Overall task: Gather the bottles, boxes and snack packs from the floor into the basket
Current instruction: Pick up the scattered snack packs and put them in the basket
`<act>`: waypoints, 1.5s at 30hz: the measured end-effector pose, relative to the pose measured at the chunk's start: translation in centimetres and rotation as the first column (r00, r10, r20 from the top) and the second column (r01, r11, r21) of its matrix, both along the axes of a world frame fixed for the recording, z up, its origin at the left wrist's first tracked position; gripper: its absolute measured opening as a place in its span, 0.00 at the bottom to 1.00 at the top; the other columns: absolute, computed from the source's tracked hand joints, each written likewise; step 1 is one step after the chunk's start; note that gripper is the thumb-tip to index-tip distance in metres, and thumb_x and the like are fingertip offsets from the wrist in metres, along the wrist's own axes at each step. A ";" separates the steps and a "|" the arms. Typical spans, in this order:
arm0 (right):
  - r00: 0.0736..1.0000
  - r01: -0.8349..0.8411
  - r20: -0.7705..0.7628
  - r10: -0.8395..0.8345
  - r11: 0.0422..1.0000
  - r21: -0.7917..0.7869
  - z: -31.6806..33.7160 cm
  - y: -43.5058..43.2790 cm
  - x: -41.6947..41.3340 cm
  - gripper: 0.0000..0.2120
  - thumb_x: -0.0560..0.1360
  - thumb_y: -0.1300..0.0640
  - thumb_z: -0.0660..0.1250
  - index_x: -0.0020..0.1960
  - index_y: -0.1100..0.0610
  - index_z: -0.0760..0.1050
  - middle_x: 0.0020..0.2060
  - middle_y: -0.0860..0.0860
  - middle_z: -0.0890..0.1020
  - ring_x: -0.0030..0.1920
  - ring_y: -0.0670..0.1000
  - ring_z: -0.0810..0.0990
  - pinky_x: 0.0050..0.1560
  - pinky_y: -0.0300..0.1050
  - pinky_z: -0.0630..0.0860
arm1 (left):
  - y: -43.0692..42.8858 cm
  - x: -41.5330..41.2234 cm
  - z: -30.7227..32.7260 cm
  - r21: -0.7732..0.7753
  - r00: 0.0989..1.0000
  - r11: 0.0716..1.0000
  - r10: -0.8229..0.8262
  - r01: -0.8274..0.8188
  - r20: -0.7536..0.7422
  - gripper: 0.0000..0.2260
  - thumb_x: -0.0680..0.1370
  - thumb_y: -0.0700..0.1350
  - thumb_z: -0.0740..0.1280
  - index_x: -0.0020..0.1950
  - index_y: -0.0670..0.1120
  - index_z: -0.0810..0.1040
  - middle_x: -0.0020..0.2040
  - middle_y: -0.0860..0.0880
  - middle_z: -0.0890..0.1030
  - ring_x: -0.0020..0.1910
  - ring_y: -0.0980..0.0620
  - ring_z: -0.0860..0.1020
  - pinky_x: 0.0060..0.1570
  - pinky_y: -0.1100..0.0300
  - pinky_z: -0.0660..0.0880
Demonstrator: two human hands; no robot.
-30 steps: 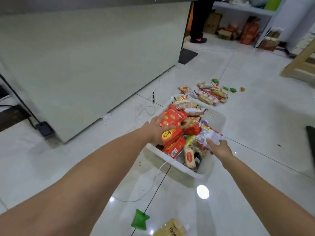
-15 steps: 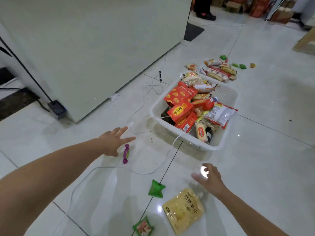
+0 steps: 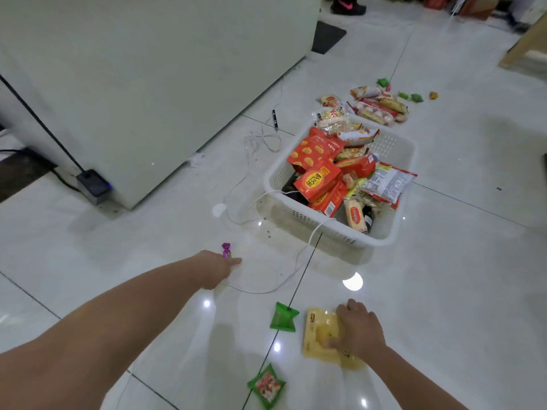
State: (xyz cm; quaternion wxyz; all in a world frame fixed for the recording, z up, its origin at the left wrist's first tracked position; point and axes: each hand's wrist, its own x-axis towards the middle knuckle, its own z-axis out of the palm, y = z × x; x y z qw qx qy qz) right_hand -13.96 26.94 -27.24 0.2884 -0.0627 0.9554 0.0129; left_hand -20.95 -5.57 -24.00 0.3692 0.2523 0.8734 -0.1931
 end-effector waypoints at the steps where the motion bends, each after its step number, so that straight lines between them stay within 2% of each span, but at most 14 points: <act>1: 0.992 0.126 -0.001 -0.126 0.992 -0.027 -0.1 0.0 0.1 0.32 0.63 0.33 0.68 0.59 0.52 0.69 0.51 0.47 0.70 0.59 0.50 0.72 0.55 0.44 0.68 | -0.1 0.1 -0.5 -0.011 1.000 1.000 -0.004 0.004 -0.004 0.22 0.77 0.34 0.57 0.71 0.43 0.66 0.78 0.54 0.52 0.61 0.43 0.74 0.49 0.55 0.71; 4: 0.887 0.461 0.049 -0.459 0.875 -0.149 -0.2 -0.1 0.5 0.26 0.63 0.34 0.69 0.48 0.52 0.68 0.45 0.47 0.76 0.49 0.50 0.77 0.43 0.41 0.70 | -0.4 -0.1 -1.2 -0.018 1.000 1.000 -0.002 0.002 -0.020 0.24 0.77 0.33 0.57 0.73 0.41 0.63 0.77 0.52 0.55 0.62 0.44 0.73 0.50 0.54 0.71; 9: 0.786 0.614 0.110 -0.608 0.749 -0.248 -1.1 0.6 0.4 0.20 0.64 0.39 0.72 0.39 0.53 0.69 0.39 0.49 0.78 0.43 0.52 0.78 0.41 0.45 0.73 | -1.3 -0.6 -1.9 0.036 0.998 0.999 0.000 0.002 -0.064 0.19 0.76 0.35 0.58 0.67 0.41 0.71 0.74 0.49 0.60 0.61 0.45 0.73 0.55 0.53 0.71; 14: 0.560 0.768 0.383 -0.735 0.287 -0.572 0.1 2.2 -0.1 0.09 0.70 0.58 0.74 0.45 0.62 0.77 0.42 0.60 0.83 0.38 0.56 0.81 0.38 0.48 0.79 | -0.8 -1.2 -1.0 0.043 0.995 0.999 0.029 -0.025 -0.097 0.20 0.78 0.37 0.57 0.71 0.40 0.65 0.72 0.45 0.60 0.57 0.43 0.74 0.52 0.53 0.71; 18: 0.552 0.756 0.580 -0.599 0.065 -0.651 3.9 4.2 -2.0 0.15 0.69 0.58 0.74 0.52 0.64 0.76 0.40 0.58 0.84 0.34 0.54 0.83 0.33 0.43 0.78 | 0.0 -3.9 2.3 0.298 0.966 0.930 0.246 -0.214 -0.074 0.22 0.77 0.37 0.57 0.72 0.45 0.66 0.71 0.47 0.62 0.59 0.44 0.74 0.52 0.54 0.72; 20: 0.600 0.746 0.628 -0.495 0.063 -0.663 7.1 4.9 -4.1 0.28 0.58 0.51 0.80 0.52 0.63 0.76 0.37 0.56 0.84 0.33 0.52 0.83 0.32 0.43 0.78 | 0.7 -6.1 5.1 0.501 0.903 0.790 0.428 -0.354 -0.037 0.17 0.77 0.39 0.60 0.67 0.45 0.73 0.67 0.45 0.67 0.60 0.46 0.74 0.56 0.57 0.71; 22: 0.643 0.712 0.609 -0.464 0.071 -0.698 10.0 5.1 -6.7 0.36 0.49 0.47 0.83 0.52 0.61 0.77 0.36 0.54 0.84 0.32 0.50 0.83 0.32 0.42 0.79 | 2.0 -8.1 8.6 0.710 0.739 0.440 0.652 -0.549 0.167 0.10 0.78 0.38 0.62 0.57 0.44 0.78 0.55 0.44 0.73 0.52 0.48 0.74 0.47 0.59 0.71; 24: 0.658 0.664 0.585 -0.473 -0.002 -0.748 12.8 4.8 -9.7 0.26 0.63 0.52 0.77 0.56 0.62 0.75 0.35 0.52 0.84 0.32 0.48 0.83 0.32 0.40 0.79 | 3.7 -9.6 12.3 0.745 0.583 0.094 0.689 -0.661 0.430 0.11 0.79 0.39 0.62 0.60 0.42 0.77 0.52 0.45 0.77 0.50 0.48 0.76 0.43 0.60 0.72; 27: 0.606 0.555 0.584 -0.540 -0.240 -0.797 16.0 3.6 -14.1 0.08 0.77 0.58 0.63 0.54 0.60 0.74 0.38 0.52 0.84 0.34 0.48 0.84 0.32 0.40 0.80 | 6.7 -11.2 15.7 0.733 0.557 -0.074 0.601 -0.676 0.574 0.17 0.80 0.44 0.63 0.69 0.48 0.71 0.65 0.46 0.75 0.62 0.47 0.75 0.57 0.53 0.73; 29: 0.528 0.480 0.592 -0.609 -0.361 -0.800 17.0 2.8 -16.0 0.10 0.79 0.53 0.60 0.52 0.60 0.74 0.44 0.54 0.82 0.41 0.51 0.83 0.43 0.44 0.80 | 8.5 -11.6 16.5 0.757 0.586 -0.061 0.594 -0.650 0.551 0.20 0.79 0.45 0.63 0.72 0.51 0.68 0.72 0.47 0.67 0.69 0.47 0.68 0.61 0.52 0.71; 31: 0.436 0.495 0.514 -0.739 -0.280 -0.823 16.3 2.2 -16.8 0.15 0.79 0.50 0.59 0.48 0.63 0.73 0.47 0.56 0.80 0.46 0.55 0.80 0.50 0.49 0.78 | 9.6 -11.2 15.7 0.819 0.669 0.101 0.638 -0.564 0.381 0.20 0.79 0.45 0.64 0.71 0.50 0.69 0.74 0.46 0.61 0.71 0.45 0.65 0.58 0.57 0.70; 35: 0.379 0.554 0.115 -0.918 0.126 -0.823 11.4 0.9 -14.0 0.19 0.76 0.45 0.58 0.47 0.62 0.74 0.44 0.59 0.81 0.42 0.57 0.77 0.50 0.56 0.77 | 8.1 -7.9 10.6 0.751 0.830 0.493 0.542 -0.440 0.131 0.21 0.75 0.42 0.68 0.67 0.47 0.71 0.74 0.43 0.57 0.73 0.43 0.62 0.67 0.54 0.67; 40: 0.767 0.362 -0.094 -0.635 0.548 -0.754 5.4 -2.1 -5.2 0.09 0.78 0.52 0.60 0.44 0.57 0.73 0.40 0.53 0.78 0.43 0.55 0.76 0.43 0.47 0.70 | 3.9 0.2 4.8 0.646 0.900 0.671 0.431 -0.363 0.058 0.22 0.74 0.47 0.69 0.65 0.48 0.67 0.67 0.49 0.61 0.51 0.48 0.74 0.54 0.57 0.71; 45: 0.992 0.098 -0.013 -0.124 0.843 -0.529 0.2 -6.0 -0.9 0.16 0.76 0.49 0.63 0.63 0.51 0.71 0.55 0.49 0.73 0.60 0.49 0.72 0.55 0.44 0.71 | 3.4 7.8 0.7 0.652 0.859 0.624 0.506 -0.431 0.084 0.18 0.74 0.51 0.68 0.62 0.52 0.69 0.57 0.54 0.65 0.52 0.51 0.75 0.50 0.57 0.73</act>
